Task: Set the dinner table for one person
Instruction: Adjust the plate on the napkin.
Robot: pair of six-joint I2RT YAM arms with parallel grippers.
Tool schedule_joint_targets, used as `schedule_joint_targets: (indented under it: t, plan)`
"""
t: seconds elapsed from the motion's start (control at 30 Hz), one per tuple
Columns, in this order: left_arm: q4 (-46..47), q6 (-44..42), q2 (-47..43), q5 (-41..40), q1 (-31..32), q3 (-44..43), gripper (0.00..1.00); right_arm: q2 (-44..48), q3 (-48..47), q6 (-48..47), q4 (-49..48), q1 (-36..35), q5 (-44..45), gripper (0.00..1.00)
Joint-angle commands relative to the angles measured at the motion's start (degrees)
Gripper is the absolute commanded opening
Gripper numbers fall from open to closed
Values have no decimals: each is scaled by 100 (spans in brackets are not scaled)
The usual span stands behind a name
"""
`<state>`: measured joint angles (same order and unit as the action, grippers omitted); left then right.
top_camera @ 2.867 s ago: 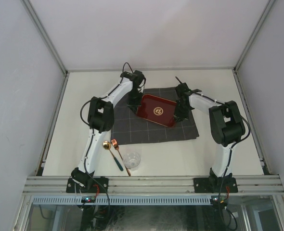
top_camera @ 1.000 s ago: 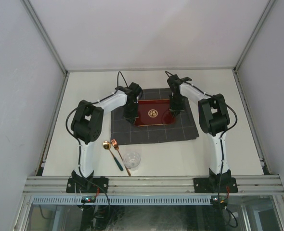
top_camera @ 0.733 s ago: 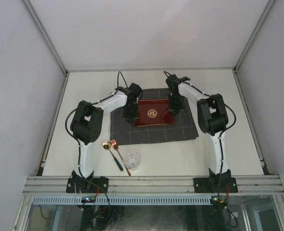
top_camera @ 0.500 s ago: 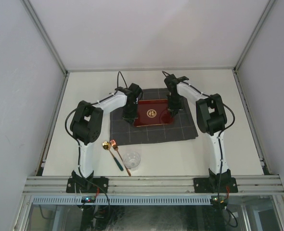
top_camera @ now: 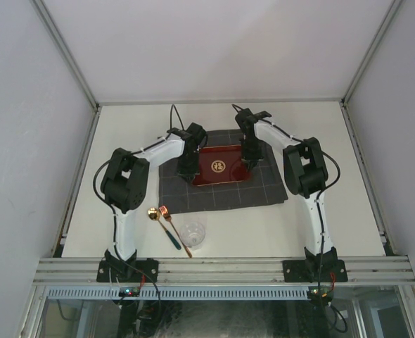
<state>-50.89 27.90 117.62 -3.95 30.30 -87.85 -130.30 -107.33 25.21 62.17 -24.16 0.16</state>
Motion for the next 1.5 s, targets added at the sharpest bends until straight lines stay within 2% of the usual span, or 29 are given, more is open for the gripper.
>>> schedule_joint_targets:
  t: [0.0, 0.33, 0.4, 0.5, 0.6, 0.7, 0.8, 1.13, 1.33, 1.47]
  plan:
    - [-222, -312, -319, 365, 285, -32, 0, 27, -415, 231, -601, -185, -103, 0]
    - [-38, -269, -319, 377, 283, 312, 1, 16, -324, 273, -583, -280, -72, 0]
    - [29, -271, -387, 362, 283, 407, 9, 50, -271, 299, -592, -282, -24, 0]
    - [71, -260, -463, 327, 283, 482, 20, 118, -155, 330, -632, -290, -5, 9]
    - [88, -258, -465, 326, 283, 510, 26, 219, 7, 367, -700, -299, 12, 12]
    - [113, -259, -446, 356, 283, 547, 30, 289, 126, 387, -732, -307, 19, 10]
    - [142, -268, -427, 364, 283, 559, 29, 328, 205, 419, -759, -312, 45, 0]
    - [132, -285, -267, 443, 194, 471, 13, 376, 424, 454, -823, -261, 50, 0]
    - [137, -285, -174, 550, 68, 448, 13, 447, 585, 463, -894, -238, 40, 0]
    - [146, -272, -188, 531, 19, 441, 16, 518, 756, 481, -991, -248, 1, 0]
